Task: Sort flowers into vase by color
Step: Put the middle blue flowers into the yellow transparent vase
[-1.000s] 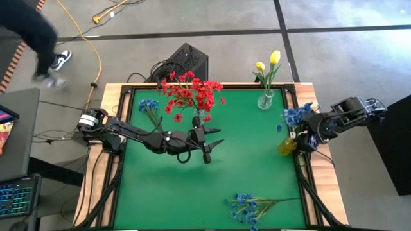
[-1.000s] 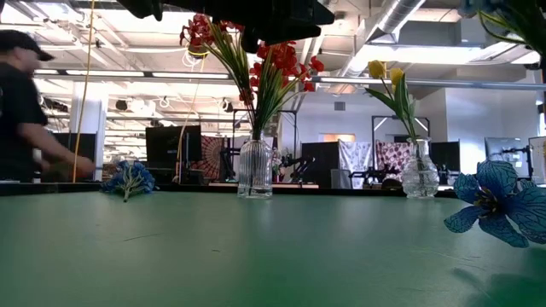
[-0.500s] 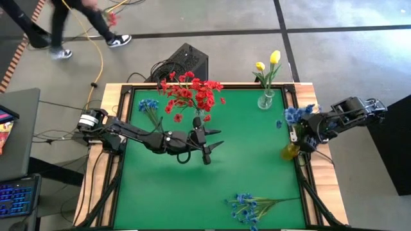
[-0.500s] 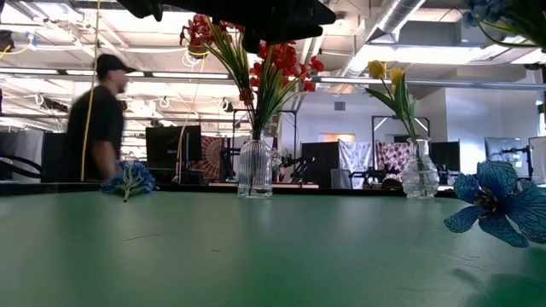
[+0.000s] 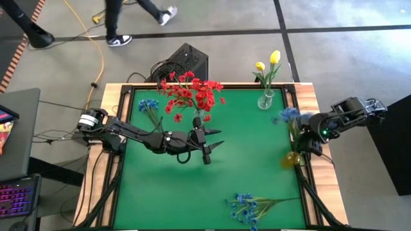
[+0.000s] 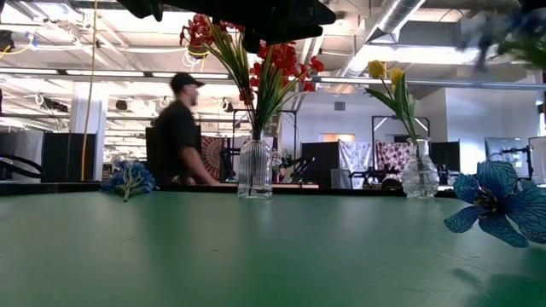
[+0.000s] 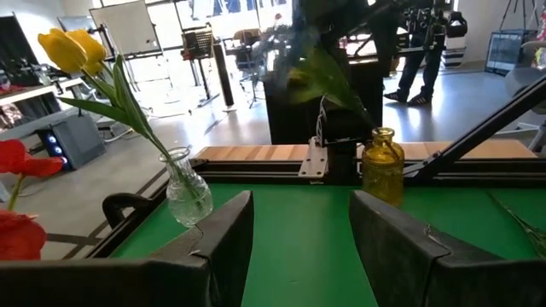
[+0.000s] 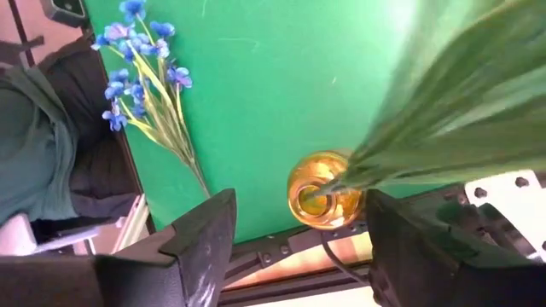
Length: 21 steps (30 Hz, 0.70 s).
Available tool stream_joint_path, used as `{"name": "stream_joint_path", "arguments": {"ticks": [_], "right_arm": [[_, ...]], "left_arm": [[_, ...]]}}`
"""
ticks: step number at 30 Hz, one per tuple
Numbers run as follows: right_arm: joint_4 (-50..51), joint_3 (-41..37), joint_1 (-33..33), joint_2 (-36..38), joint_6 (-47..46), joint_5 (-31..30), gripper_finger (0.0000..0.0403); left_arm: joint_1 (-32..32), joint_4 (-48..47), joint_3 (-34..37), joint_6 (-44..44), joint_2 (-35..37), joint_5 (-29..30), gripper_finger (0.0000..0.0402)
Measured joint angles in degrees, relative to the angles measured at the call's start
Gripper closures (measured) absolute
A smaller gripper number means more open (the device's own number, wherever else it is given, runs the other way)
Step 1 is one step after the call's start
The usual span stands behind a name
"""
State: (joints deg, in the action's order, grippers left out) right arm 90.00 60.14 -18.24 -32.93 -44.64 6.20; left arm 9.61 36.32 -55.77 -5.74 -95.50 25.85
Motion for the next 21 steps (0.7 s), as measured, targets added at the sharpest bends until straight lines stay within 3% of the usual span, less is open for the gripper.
{"name": "stream_joint_path", "arguments": {"ticks": [6,15,21], "right_arm": [[0.0,0.0,0.0,-0.96,0.96,0.64,0.0117],[0.0,0.0,0.0,-1.25,-11.23,11.31,0.0117],[-0.02,0.0,0.0,-1.23,-14.02,14.76,0.0117]], "left_arm": [[0.02,0.0,0.0,-0.02,0.0,0.0,0.0219],[0.02,-0.81,0.0,-0.38,0.0,0.0,0.0219],[0.01,-0.86,0.0,-0.74,0.0,0.0,0.0219]]}}
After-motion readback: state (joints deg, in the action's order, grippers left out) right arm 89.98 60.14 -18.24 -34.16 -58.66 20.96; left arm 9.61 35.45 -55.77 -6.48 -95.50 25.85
